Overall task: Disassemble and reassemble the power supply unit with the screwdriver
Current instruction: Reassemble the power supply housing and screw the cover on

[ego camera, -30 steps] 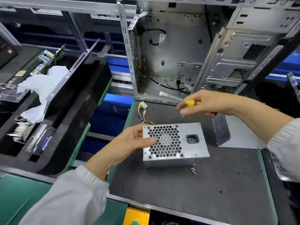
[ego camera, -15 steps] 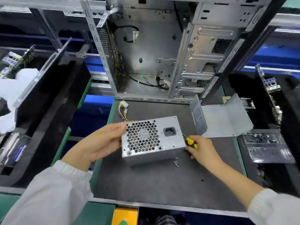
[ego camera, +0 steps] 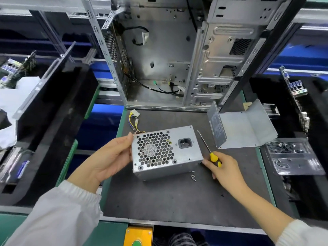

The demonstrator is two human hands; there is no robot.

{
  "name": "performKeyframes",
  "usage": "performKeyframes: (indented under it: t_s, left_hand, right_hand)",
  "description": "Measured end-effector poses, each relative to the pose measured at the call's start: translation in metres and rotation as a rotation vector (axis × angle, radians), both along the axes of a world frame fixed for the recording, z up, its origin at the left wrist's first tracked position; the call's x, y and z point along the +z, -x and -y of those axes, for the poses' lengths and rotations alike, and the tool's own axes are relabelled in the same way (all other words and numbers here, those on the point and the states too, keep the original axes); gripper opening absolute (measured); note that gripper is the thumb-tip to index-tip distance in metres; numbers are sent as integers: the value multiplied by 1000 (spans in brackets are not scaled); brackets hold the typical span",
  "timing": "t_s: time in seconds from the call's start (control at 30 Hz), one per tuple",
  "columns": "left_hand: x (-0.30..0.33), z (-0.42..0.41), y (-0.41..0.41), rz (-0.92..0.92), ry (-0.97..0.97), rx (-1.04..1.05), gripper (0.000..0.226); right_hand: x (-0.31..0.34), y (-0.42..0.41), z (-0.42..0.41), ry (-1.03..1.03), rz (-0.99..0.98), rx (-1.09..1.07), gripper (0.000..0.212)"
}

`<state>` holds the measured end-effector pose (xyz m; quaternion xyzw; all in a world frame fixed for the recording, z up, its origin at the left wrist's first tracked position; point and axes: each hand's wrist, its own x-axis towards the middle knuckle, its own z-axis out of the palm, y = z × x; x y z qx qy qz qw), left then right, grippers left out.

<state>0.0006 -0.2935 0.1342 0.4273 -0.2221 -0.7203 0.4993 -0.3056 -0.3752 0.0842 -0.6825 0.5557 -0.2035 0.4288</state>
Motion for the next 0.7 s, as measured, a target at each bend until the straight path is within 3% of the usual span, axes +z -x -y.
performKeyframes:
  t_s: [0.17,0.33,0.47,0.7]
  left_hand:
    - [2,0,4,25,5,35,43]
    - [4,-1,9,80,13,74,41]
    - [4,-2,12,166,-15,124,38]
    - [5,0,11,109,-43,155,39]
  right_hand:
    - [-5,-5,-11,-108,-37,138,11]
    - [-12,-12,-10,-22,-197,157,19]
    - [-14,-8,-9,-33,-128,165,9]
    - [-17,-7,-11,108,-229,238,12]
